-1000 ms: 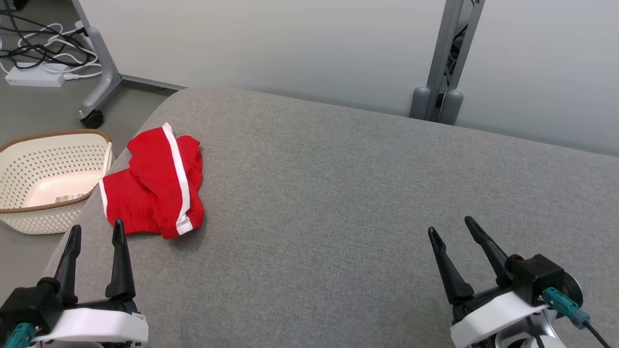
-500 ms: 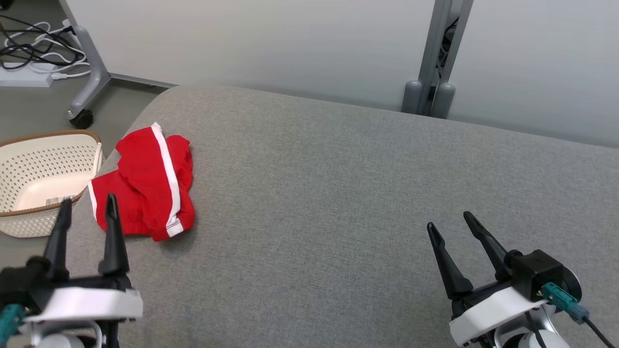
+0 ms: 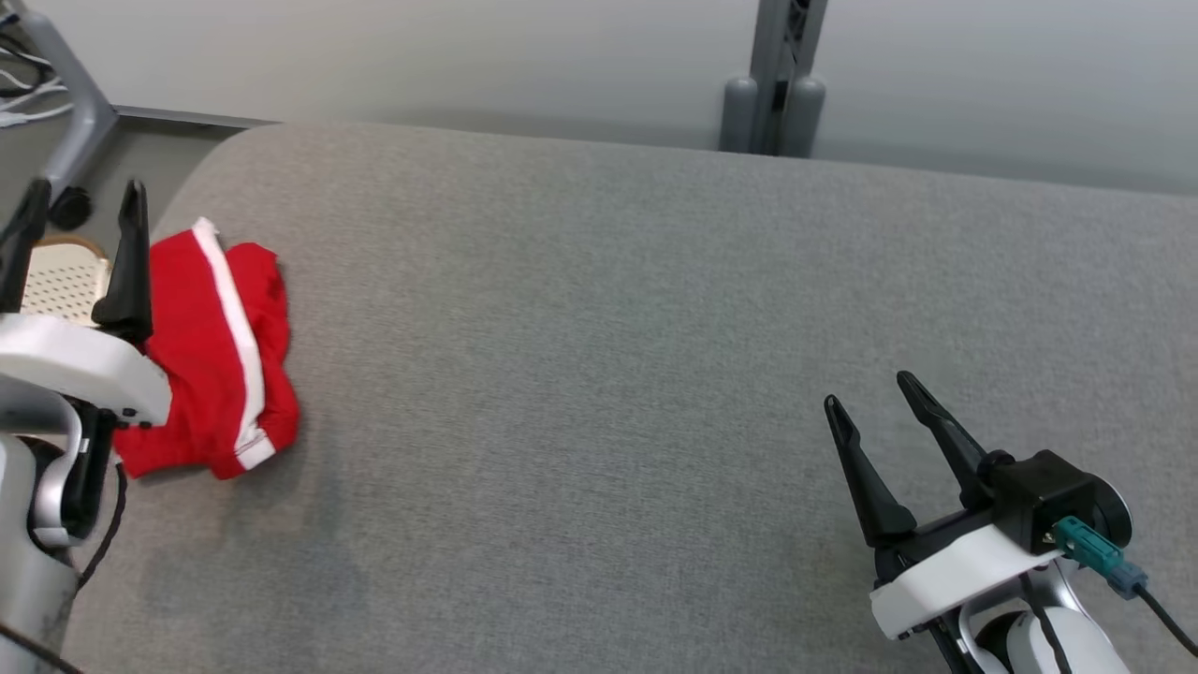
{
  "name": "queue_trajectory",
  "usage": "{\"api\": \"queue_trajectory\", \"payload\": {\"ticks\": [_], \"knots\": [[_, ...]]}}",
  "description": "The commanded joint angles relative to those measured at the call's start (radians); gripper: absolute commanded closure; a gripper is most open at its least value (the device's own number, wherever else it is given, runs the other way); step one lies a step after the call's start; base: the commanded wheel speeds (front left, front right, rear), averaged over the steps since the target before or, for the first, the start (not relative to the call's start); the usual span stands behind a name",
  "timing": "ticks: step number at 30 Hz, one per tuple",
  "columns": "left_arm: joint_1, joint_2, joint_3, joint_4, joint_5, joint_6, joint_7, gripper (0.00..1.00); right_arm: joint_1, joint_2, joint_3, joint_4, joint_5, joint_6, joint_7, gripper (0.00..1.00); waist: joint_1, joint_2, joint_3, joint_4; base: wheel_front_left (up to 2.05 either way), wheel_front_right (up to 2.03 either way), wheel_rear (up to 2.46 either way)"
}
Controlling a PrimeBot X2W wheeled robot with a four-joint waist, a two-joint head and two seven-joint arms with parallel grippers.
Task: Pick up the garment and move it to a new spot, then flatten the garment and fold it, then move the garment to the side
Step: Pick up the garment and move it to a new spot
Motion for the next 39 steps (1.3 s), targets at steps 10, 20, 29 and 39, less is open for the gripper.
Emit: {"api": "queue_trajectory", "payload": {"ticks": [10,20,29,39], "knots": [[-0.144,-0.015,-0.048,0.54,-0.094,-0.154,0.164,0.0,-0.057,-0.037,0.016,-0.01,0.003,0.0,0.019,0.0,0.0,-0.0001,0.132,-0.095,0.0,0.0,0.0],[-0.238,-0.07,-0.042,0.852,-0.169,-0.199,0.217,0.0,-0.1,-0.068,0.039,-0.038,0.004,0.0,0.033,0.0,0.0,-0.0001,0.228,-0.136,0.0,0.0,0.0],[-0.319,-0.073,-0.043,0.915,-0.157,-0.192,0.085,1.0,-0.085,-0.067,0.01,-0.044,0.0,0.0,0.03,0.0,0.0,-0.0001,0.212,-0.118,0.0,0.0,0.0],[-0.359,-0.062,-0.039,0.858,-0.134,-0.174,-0.157,1.0,-0.035,-0.03,-0.029,-0.027,0.002,0.0,0.004,0.0,0.0,-0.0001,0.09,-0.097,0.0,0.0,0.0]]}}
